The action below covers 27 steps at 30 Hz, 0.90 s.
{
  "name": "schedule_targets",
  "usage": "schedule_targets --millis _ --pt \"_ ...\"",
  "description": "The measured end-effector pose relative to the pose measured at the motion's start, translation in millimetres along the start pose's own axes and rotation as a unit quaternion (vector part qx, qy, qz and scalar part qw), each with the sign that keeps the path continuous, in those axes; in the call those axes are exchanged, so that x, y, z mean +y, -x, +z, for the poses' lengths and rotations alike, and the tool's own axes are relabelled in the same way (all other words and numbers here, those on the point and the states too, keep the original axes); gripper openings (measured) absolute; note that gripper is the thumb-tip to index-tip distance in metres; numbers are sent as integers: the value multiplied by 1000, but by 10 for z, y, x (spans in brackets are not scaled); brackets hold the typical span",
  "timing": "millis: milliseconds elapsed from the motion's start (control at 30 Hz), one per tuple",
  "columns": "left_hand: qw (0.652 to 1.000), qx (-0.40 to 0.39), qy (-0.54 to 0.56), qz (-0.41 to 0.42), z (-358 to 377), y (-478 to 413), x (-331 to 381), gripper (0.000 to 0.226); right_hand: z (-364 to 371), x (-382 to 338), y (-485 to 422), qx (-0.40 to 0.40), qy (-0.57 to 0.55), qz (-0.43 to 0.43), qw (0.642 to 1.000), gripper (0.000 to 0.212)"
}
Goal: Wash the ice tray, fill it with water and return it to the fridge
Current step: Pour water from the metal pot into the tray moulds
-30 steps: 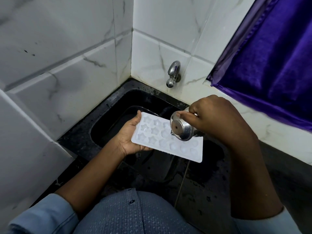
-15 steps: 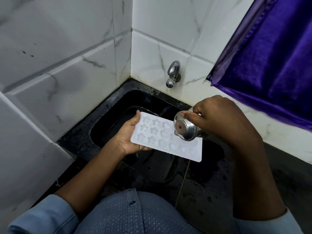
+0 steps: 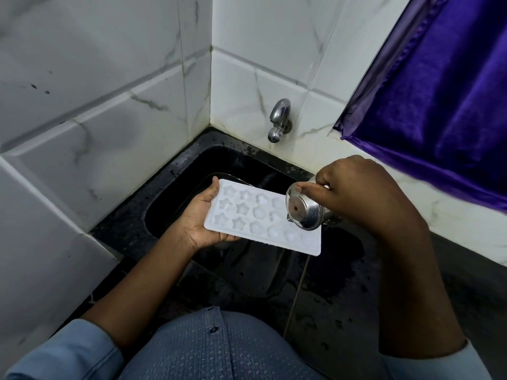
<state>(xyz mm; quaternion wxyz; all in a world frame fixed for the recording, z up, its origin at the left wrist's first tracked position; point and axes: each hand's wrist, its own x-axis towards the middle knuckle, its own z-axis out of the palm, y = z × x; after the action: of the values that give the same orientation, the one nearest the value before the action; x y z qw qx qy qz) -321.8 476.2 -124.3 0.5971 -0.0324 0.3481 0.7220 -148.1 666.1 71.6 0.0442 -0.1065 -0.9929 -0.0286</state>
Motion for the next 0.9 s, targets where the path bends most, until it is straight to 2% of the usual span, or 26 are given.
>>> schedule_targets --millis 900 --pt "1000 -21 11 -6 -21 -8 -27 81 -12 -54 -5 11 23 -1 1000 60"
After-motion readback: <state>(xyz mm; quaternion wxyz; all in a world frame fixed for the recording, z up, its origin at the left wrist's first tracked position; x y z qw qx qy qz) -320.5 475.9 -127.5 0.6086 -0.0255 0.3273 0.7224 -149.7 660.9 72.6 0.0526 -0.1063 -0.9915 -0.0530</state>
